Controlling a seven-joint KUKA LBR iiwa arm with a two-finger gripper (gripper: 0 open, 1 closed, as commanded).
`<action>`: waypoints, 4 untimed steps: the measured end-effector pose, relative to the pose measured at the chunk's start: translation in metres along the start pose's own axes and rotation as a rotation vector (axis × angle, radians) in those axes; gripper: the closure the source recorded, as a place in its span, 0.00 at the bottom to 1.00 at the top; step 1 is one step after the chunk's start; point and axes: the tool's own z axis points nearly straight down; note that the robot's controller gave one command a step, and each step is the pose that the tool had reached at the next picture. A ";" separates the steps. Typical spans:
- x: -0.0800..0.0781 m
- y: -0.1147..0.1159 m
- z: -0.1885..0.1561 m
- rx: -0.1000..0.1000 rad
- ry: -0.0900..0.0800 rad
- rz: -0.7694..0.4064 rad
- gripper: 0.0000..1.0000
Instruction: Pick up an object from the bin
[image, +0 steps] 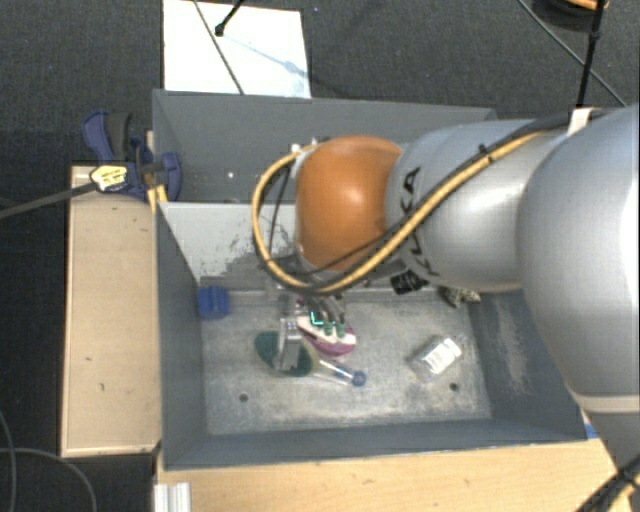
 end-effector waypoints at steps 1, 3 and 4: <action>-0.011 -0.039 0.079 -0.004 0.001 -0.172 0.00; -0.011 -0.024 -0.027 -0.002 -0.015 -0.177 1.00; -0.017 -0.036 -0.133 -0.001 -0.017 -0.157 1.00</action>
Offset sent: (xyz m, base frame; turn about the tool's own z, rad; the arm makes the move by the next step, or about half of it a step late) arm 0.0121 -0.0405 -0.0782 -0.1733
